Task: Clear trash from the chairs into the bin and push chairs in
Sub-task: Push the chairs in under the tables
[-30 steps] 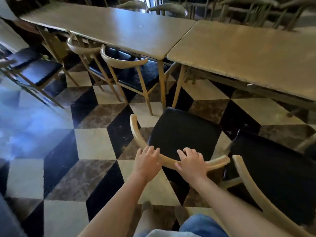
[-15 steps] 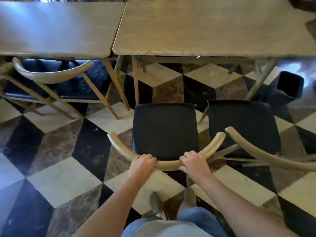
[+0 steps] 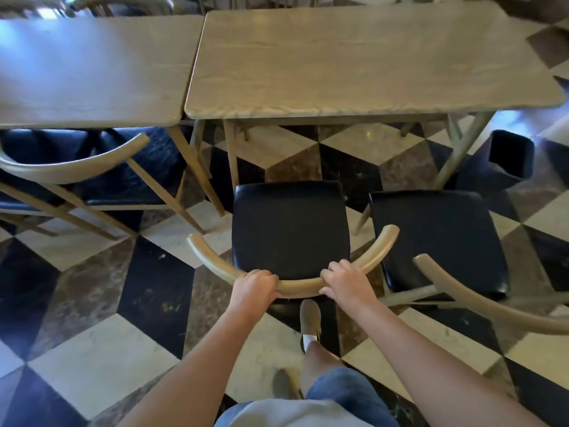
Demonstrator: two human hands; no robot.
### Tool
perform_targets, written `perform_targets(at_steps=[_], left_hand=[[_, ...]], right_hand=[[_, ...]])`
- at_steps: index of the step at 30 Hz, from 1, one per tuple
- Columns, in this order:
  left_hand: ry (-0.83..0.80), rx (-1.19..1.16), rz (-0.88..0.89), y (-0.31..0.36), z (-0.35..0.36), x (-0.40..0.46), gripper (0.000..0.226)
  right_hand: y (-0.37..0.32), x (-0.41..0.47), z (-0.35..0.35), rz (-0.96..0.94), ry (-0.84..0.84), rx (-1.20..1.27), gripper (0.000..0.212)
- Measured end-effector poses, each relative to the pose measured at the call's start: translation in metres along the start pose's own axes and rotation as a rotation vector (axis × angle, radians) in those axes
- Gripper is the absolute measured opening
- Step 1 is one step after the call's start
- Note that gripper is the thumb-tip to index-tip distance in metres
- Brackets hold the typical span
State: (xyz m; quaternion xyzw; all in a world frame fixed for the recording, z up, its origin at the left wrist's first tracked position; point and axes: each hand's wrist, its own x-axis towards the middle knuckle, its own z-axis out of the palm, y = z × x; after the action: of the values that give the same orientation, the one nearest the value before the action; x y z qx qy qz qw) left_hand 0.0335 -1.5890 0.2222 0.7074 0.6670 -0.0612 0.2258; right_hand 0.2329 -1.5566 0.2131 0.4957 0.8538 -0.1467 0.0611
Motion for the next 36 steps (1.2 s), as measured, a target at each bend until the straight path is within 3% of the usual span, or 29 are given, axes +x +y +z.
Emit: perform_targets(at_steps=[7,36], left_hand=[[-0.027,-0.039,-0.042,-0.014,-0.037,0.067,0.028],[-0.018,0.100,0.100,-0.093,-0.152,0.302,0.027]], right_hand=[[0.025,0.073,-0.025,-0.021,0.007,0.013,0.029],[0.077,0.314,-0.095,0.022,-0.022,-0.061,0.029]])
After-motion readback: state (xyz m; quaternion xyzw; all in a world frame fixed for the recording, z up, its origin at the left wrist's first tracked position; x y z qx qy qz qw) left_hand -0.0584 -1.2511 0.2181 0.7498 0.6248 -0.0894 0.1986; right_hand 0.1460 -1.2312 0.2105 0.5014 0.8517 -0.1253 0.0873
